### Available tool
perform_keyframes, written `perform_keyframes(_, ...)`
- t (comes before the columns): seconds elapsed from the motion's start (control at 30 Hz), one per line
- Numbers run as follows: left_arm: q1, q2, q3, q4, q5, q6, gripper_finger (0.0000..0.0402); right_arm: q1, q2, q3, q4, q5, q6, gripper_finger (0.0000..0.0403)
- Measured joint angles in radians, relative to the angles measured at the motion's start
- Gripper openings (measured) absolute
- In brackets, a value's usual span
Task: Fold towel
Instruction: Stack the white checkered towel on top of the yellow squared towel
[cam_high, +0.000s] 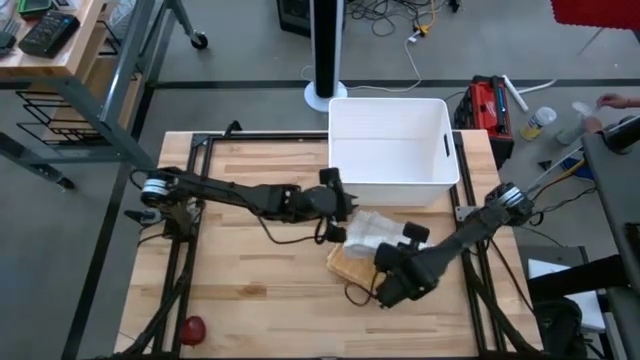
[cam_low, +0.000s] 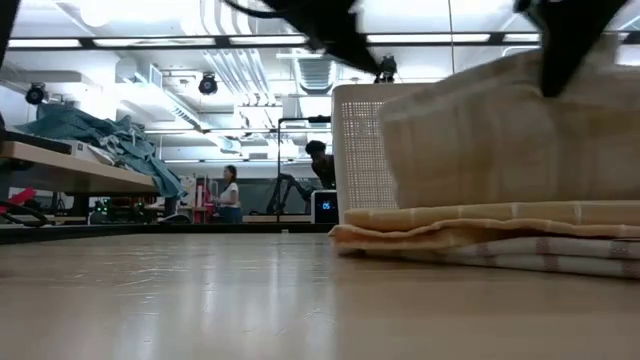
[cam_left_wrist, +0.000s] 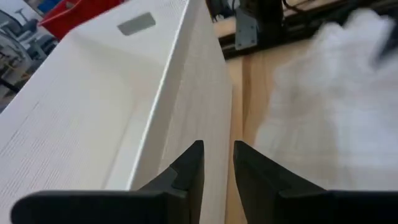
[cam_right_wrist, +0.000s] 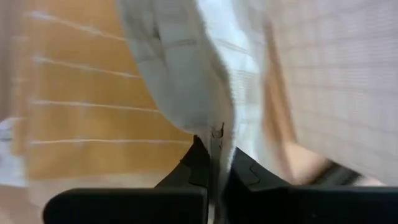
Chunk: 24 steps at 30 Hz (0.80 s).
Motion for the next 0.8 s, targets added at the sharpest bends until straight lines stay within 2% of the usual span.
perform_keyframes(0.13,-0.011,-0.111,-0.093,-0.101,0.011,0.019,0.0077,-0.050,0.080,0.147,-0.125,-0.026,0.011,0.0004)
perform_keyframes(0.23,-0.030,-0.245,-0.220,-0.221,0.166,0.097,0.0076,-0.068,0.121,0.229,-0.120,-0.043,-0.002,0.0004)
perform_keyframes(0.3,-0.045,-0.320,-0.340,-0.215,0.278,0.098,0.0076,-0.077,0.141,0.280,-0.121,-0.049,0.018,0.0004)
perform_keyframes(0.37,-0.064,-0.381,-0.467,-0.151,0.327,0.075,0.0076,-0.079,0.159,0.320,-0.122,-0.048,0.045,0.0004)
perform_keyframes(0.47,-0.102,-0.453,-0.634,0.088,0.298,0.012,0.0076,-0.072,0.182,0.366,-0.121,-0.051,0.086,0.0004)
perform_keyframes(0.57,-0.135,-0.468,-0.765,0.290,0.270,-0.040,0.0076,-0.067,0.200,0.405,-0.121,-0.085,0.083,0.0004)
perform_keyframes(0.7,-0.168,-0.466,-0.863,0.498,0.204,-0.101,0.0076,-0.052,0.263,0.430,-0.118,-0.123,0.053,0.0004)
perform_keyframes(0.8,-0.185,-0.455,-0.892,0.541,0.156,-0.129,0.0076,-0.033,0.321,0.445,-0.103,-0.172,-0.008,0.0005)
